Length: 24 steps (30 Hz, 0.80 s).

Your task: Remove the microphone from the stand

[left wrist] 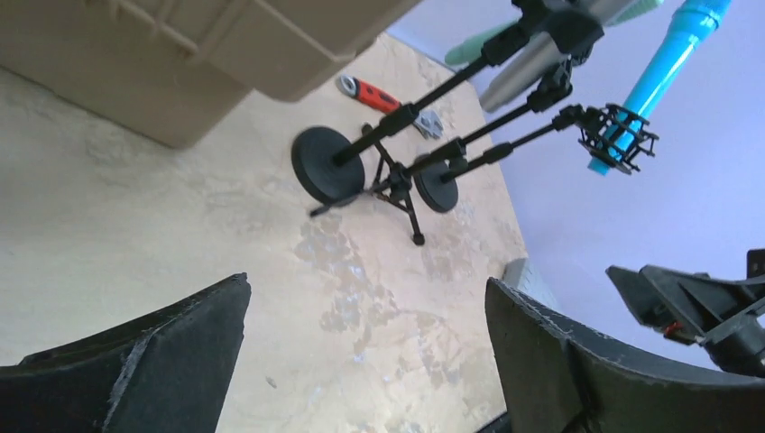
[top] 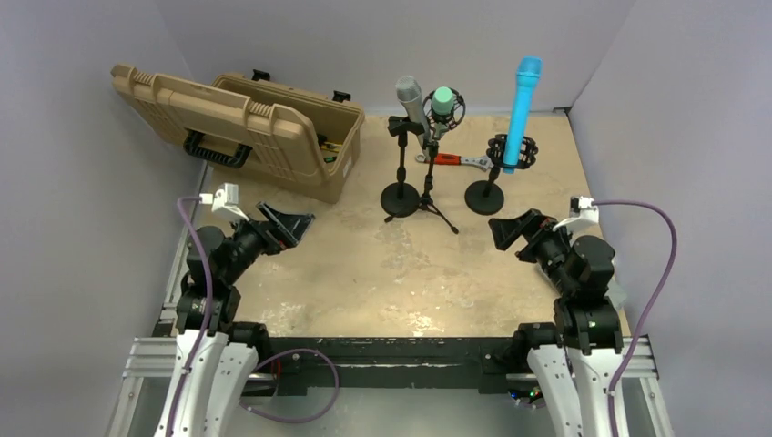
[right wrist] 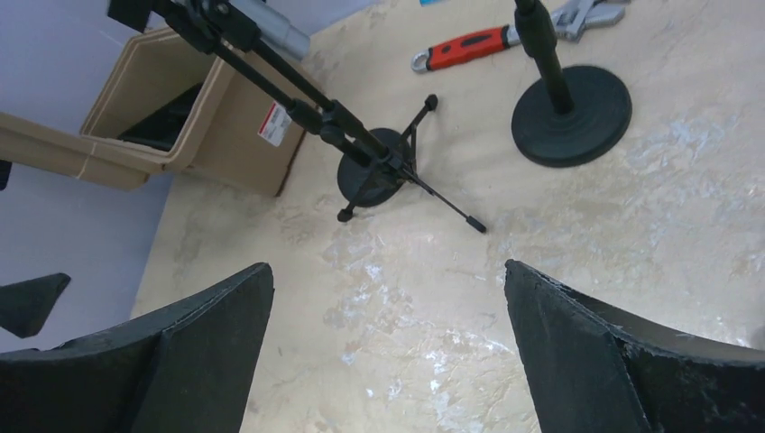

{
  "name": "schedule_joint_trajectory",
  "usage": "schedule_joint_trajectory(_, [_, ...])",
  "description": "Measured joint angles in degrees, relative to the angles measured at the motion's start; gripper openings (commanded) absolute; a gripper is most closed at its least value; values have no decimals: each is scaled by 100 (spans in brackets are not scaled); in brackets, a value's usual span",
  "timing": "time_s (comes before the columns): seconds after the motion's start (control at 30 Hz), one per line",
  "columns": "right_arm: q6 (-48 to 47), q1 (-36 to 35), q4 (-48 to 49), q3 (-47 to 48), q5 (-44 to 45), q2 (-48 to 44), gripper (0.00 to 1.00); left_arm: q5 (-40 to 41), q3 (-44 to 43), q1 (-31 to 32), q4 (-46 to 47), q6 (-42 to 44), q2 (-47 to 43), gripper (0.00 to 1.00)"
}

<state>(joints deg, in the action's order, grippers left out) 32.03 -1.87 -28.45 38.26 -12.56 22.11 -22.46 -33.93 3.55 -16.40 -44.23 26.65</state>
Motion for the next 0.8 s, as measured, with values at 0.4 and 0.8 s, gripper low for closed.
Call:
schedule_joint_trajectory(0.4, [-538,0,295,492,-938,702,99,-1154,374,4,74,-273,-149,100])
schedule_joint_trajectory(0.8, [-1200,-1543,522,1895,-1537,2345,99,-671,-651,3659,326,669,1217,100])
